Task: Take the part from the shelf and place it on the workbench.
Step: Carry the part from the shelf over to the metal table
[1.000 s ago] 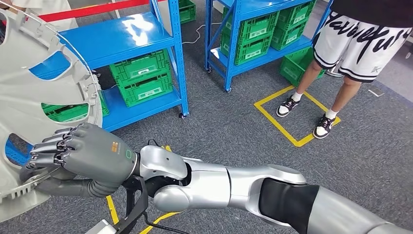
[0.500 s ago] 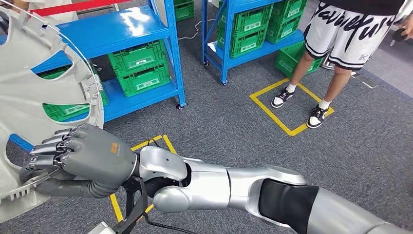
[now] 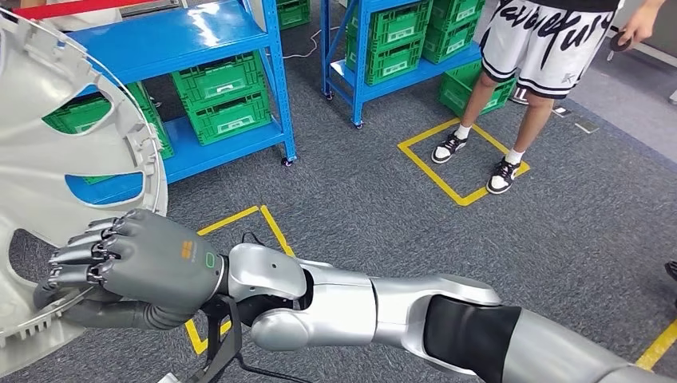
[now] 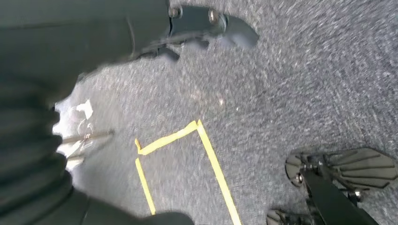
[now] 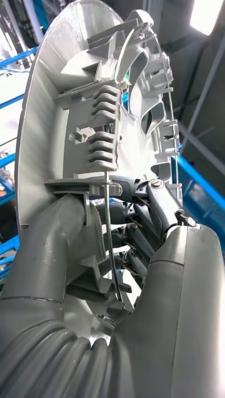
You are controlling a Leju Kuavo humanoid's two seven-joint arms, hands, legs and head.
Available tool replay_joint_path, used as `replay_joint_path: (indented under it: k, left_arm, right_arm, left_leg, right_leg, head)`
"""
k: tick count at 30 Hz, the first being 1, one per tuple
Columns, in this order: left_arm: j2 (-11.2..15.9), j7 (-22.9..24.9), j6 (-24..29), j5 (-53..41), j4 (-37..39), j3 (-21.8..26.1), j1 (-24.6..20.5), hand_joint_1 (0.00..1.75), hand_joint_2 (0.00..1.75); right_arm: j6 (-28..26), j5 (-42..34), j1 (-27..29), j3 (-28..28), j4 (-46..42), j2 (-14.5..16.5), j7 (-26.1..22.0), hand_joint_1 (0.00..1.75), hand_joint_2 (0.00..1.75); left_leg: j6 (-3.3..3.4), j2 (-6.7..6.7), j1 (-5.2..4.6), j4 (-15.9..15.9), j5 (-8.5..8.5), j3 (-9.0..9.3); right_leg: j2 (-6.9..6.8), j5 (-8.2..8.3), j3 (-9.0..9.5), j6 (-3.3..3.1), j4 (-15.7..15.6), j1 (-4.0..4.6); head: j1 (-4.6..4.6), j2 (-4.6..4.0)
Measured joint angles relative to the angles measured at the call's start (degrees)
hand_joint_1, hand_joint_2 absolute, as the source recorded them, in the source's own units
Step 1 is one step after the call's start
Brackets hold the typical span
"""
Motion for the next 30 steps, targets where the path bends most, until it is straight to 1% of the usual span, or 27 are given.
replay_joint_path:
  k: [2, 3, 4, 5, 6, 7, 8, 9, 10, 11, 12, 13, 14, 15, 16, 17, 18, 19, 21, 22, 23, 24, 25, 26, 28, 29, 30]
  left_arm:
    - [0.04, -0.07, -0.05, -0.25, 0.03, 0.09, 0.09, 0.00, 1.75]
    - [0.05, -0.08, -0.05, -0.32, 0.04, 0.14, 0.14, 0.00, 1.75]
    - [0.05, -0.12, -0.06, -0.36, 0.05, 0.17, 0.17, 0.00, 1.75]
    - [0.03, -0.15, -0.08, -0.41, 0.07, 0.20, 0.20, 0.00, 1.75]
    - [-0.03, -0.19, -0.09, -0.47, 0.08, 0.20, 0.22, 0.00, 1.75]
    - [-0.04, -0.23, -0.10, -0.54, 0.08, 0.21, 0.26, 0.00, 1.75]
    - [-0.05, -0.25, -0.12, -0.63, 0.08, 0.21, 0.31, 0.00, 1.75]
    - [-0.04, -0.25, -0.12, -0.75, 0.08, 0.22, 0.36, 0.00, 1.75]
    - [-0.03, -0.25, -0.13, -0.88, 0.08, 0.23, 0.41, 0.00, 1.75]
    - [-0.01, -0.24, -0.13, -0.98, 0.07, 0.24, 0.42, 0.00, 1.75]
    - [-0.03, -0.22, -0.14, -1.06, 0.07, 0.25, 0.35, 0.00, 1.75]
    - [-0.03, -0.22, -0.14, -1.09, 0.05, 0.25, 0.25, 0.00, 1.75]
    - [-0.03, -0.22, -0.15, -1.12, 0.05, 0.25, 0.13, 0.00, 1.75]
    - [-0.04, -0.23, -0.16, -1.12, 0.05, 0.26, 0.06, 0.00, 1.75]
    - [-0.02, -0.23, -0.16, -1.12, 0.05, 0.27, 0.10, 0.00, 1.75]
    - [-0.04, -0.22, -0.16, -1.12, 0.07, 0.28, 0.19, 0.00, 1.75]
    - [-0.07, -0.21, -0.16, -1.13, 0.07, 0.30, 0.28, 0.00, 1.75]
    - [-0.08, -0.21, -0.16, -1.13, 0.07, 0.33, 0.32, 0.00, 1.75]
    - [-0.09, -0.25, -0.16, -1.16, 0.06, 0.37, 0.20, 0.00, 1.75]
    - [-0.09, -0.27, -0.16, -1.21, 0.05, 0.38, 0.13, 0.00, 1.75]
    - [-0.10, -0.28, -0.17, -1.29, 0.06, 0.38, 0.11, 0.00, 1.75]
    - [-0.10, -0.27, -0.19, -1.38, 0.07, 0.39, 0.15, 0.00, 1.75]
    - [-0.11, -0.27, -0.22, -1.49, 0.07, 0.39, 0.21, 0.00, 1.75]
    - [-0.11, -0.26, -0.25, -1.61, 0.08, 0.40, 0.26, 0.00, 1.75]
    - [-0.20, -0.25, -0.28, -1.84, 0.07, 0.41, 0.20, 0.00, 1.75]
    - [-0.23, -0.25, -0.30, -1.96, 0.07, 0.42, 0.14, 0.00, 1.75]
    - [-0.26, -0.24, -0.33, -2.06, 0.07, 0.43, 0.10, 0.00, 1.75]
  right_arm:
    - [0.10, 0.36, -0.01, -0.03, 0.00, 0.03, -0.05, 1.75, 1.75]
    - [0.15, 0.48, -0.01, -0.04, 0.00, 0.04, -0.05, 1.75, 1.75]
    - [0.20, 0.55, -0.01, -0.06, 0.00, 0.04, -0.05, 1.75, 1.75]
    - [0.24, 0.64, 0.00, -0.08, 0.00, 0.04, -0.05, 1.75, 1.75]
    - [0.31, 0.74, 0.04, -0.09, 0.00, 0.04, -0.06, 1.75, 1.75]
    - [0.40, 0.88, 0.12, -0.10, 0.00, 0.04, -0.06, 1.75, 1.75]
    - [0.53, 1.03, 0.25, -0.10, 0.00, 0.03, -0.06, 1.75, 1.75]
    - [0.66, 1.20, 0.39, -0.10, 0.00, 0.03, -0.06, 1.75, 1.75]
    - [0.78, 1.36, 0.51, -0.10, 0.00, 0.03, -0.05, 1.75, 1.75]
    - [0.85, 1.49, 0.60, -0.12, 0.00, 0.04, -0.05, 1.75, 1.75]
    - [0.88, 1.61, 0.64, -0.18, -0.01, 0.04, -0.06, 1.75, 1.75]
    - [0.91, 1.68, 0.64, -0.27, -0.02, 0.03, -0.05, 1.75, 1.75]
    - [0.94, 1.76, 0.63, -0.36, -0.04, 0.01, -0.05, 1.75, 1.75]
    - [0.98, 1.86, 0.63, -0.43, -0.07, 0.00, -0.05, 1.75, 1.75]
    - [1.04, 1.94, 0.63, -0.46, -0.08, -0.02, -0.07, 1.75, 1.75]
    - [1.09, 2.02, 0.62, -0.48, -0.09, -0.02, -0.09, 1.75, 1.75]
    - [1.15, 2.07, 0.62, -0.49, -0.10, -0.02, -0.10, 1.75, 1.75]
    - [1.20, 2.12, 0.63, -0.51, -0.11, -0.04, -0.10, 1.75, 1.75]
    - [1.31, 2.21, 0.70, -0.56, -0.13, -0.19, -0.09, 1.75, 1.75]
    - [1.44, 2.27, 0.78, -0.58, -0.13, -0.28, -0.09, 1.75, 1.75]
    - [1.63, 2.31, 0.87, -0.58, -0.13, -0.37, -0.09, 1.75, 1.75]
    - [1.84, 2.33, 0.96, -0.58, -0.13, -0.42, -0.08, 1.75, 1.75]
    - [2.05, 2.33, 1.03, -0.58, -0.13, -0.45, -0.08, 1.75, 1.75]
    - [2.25, 2.33, 1.05, -0.58, -0.13, -0.46, -0.07, 1.75, 1.75]
    - [2.56, 2.31, 1.03, -0.58, -0.13, -0.47, -0.13, 1.75, 1.75]
    - [2.73, 2.31, 1.01, -0.58, -0.13, -0.47, -0.16, 1.75, 1.75]
    - [2.87, 2.29, 0.99, -0.58, -0.13, -0.47, -0.19, 1.75, 1.75]
  left_leg:
    - [-0.77, -0.14, 0.16, -0.34, 0.87, -0.22]
    - [-1.10, -0.23, 0.21, 0.06, 0.35, -0.53]
    - [-1.41, -0.30, 0.27, 1.52, -1.17, -1.14]
    - [-1.69, -0.34, 0.39, 4.16, -3.49, -2.09]
    - [-2.03, -0.33, 0.43, 7.64, -5.99, -3.19]
    - [-2.32, -0.32, 0.51, 11.37, -7.83, -4.25]
    - [-2.58, -0.31, 0.58, 14.12, -8.47, -4.82]
    - [-2.78, -0.25, 0.65, 15.12, -7.97, -4.51]
    - [-2.93, -0.01, 0.74, 13.95, -6.73, -3.05]
    - [-3.05, 0.68, 0.81, 10.71, -5.40, -0.51]
    - [-3.11, 1.89, 0.72, 6.69, -4.85, 2.46]
    - [-2.83, 2.90, 0.55, 3.36, -4.63, 4.65]
    - [-2.38, 3.63, 0.39, 1.07, -4.90, 5.95]
    - [-1.80, 3.71, 0.22, 0.25, -5.29, 6.20]
    - [-1.13, 3.12, 0.21, 0.20, -5.20, 5.78]
    - [-0.65, 2.55, 0.34, 0.02, -5.15, 5.57]
    - [-0.23, 1.94, 0.46, -0.01, -4.91, 5.34]
    - [0.19, 1.38, 0.57, -0.10, -4.63, 5.10]
    - [0.76, 0.16, 0.66, -0.11, -4.10, 4.45]
    - [0.87, -0.55, 0.65, -0.05, -3.86, 4.08]
    - [0.86, -1.32, 0.64, 0.01, -3.65, 3.74]
    - [0.77, -2.11, 0.64, 0.09, -3.45, 3.46]
    - [0.64, -2.91, 0.64, 0.16, -3.28, 3.27]
    - [0.48, -3.69, 0.65, 0.21, -3.14, 3.16]
    - [0.01, -5.12, 0.71, 0.30, -2.81, 2.88]
    - [-0.35, -5.74, 0.77, 0.31, -2.59, 2.66]
    - [-0.74, -6.29, 0.86, 0.25, -2.34, 2.42]
  right_leg:
    - [-0.28, 0.59, -0.18, -0.47, -1.03, -0.03]
    - [-0.48, 1.15, -0.48, -0.83, -1.21, -0.19]
    - [-0.76, 1.73, -0.85, -1.17, -1.41, -0.39]
    - [-1.10, 2.19, -1.30, -1.43, -1.46, -0.49]
    - [-1.38, 2.59, -1.82, -1.64, -1.43, -0.50]
    - [-1.74, 2.98, -2.37, -1.72, -1.37, -0.50]
    - [-2.15, 3.32, -2.91, -1.69, -1.27, -0.50]
    - [-2.59, 3.59, -3.44, -1.61, -1.10, -0.55]
    - [-3.09, 3.77, -3.92, -1.50, -0.85, -0.63]
    - [-3.63, 3.84, -4.27, -1.34, -0.50, -0.71]
    - [-4.16, 3.83, -4.59, -1.13, -0.09, -0.70]
    - [-4.72, 3.79, -4.80, -0.87, 0.29, -0.60]
    - [-5.27, 3.74, -4.93, -0.60, 0.63, -0.43]
    - [-5.81, 3.74, -5.05, -0.32, 0.81, -0.27]
    - [-6.40, 3.76, -5.07, -0.05, 0.92, -0.17]
    - [-6.49, 3.65, -5.15, 0.31, 1.10, -0.21]
    - [-5.67, 3.15, -5.39, 0.71, 1.69, -0.30]
    - [-4.28, 2.00, -6.06, 1.11, 3.25, -0.45]
    - [-1.09, -1.84, -8.91, 1.63, 9.70, -0.75]
    - [-0.40, -3.64, -10.70, 1.70, 13.62, -0.82]
    - [-0.12, -4.58, -12.03, 1.70, 16.52, -0.84]
    - [-0.01, -4.41, -12.44, 1.61, 17.47, -0.85]
    - [0.12, -3.16, -11.74, 1.44, 16.17, -0.85]
    - [0.51, -1.18, -10.03, 1.18, 12.86, -0.86]
    - [3.16, 1.98, -6.16, 0.57, 4.94, -0.89]
    - [4.23, 2.72, -5.06, 0.42, 2.46, -0.86]
    - [4.93, 2.87, -4.67, 0.33, 1.35, -0.77]
  head:
    - [0.11, 0.00]
    - [0.03, 0.00]
    - [-0.14, 0.00]
    - [-0.28, 0.00]
    - [-0.43, 0.00]
    - [-0.49, 0.00]
    - [-0.49, 0.00]
    - [-0.49, 0.00]
    - [-0.49, 0.00]
    - [-0.50, 0.00]
    - [-0.54, 0.00]
    - [-0.51, 0.00]
    - [-0.47, 0.01]
    - [-0.39, 0.01]
    - [-0.28, 0.01]
    - [-0.25, 0.01]
    - [-0.20, 0.00]
    - [-0.15, 0.00]
    - [-0.05, 0.00]
    - [-0.01, 0.00]
    - [-0.01, 0.00]
    - [0.00, 0.00]
    - [0.00, 0.00]
    - [0.00, 0.00]
    - [-0.04, 0.00]
    - [0.00, 0.00]
    - [0.03, 0.00]
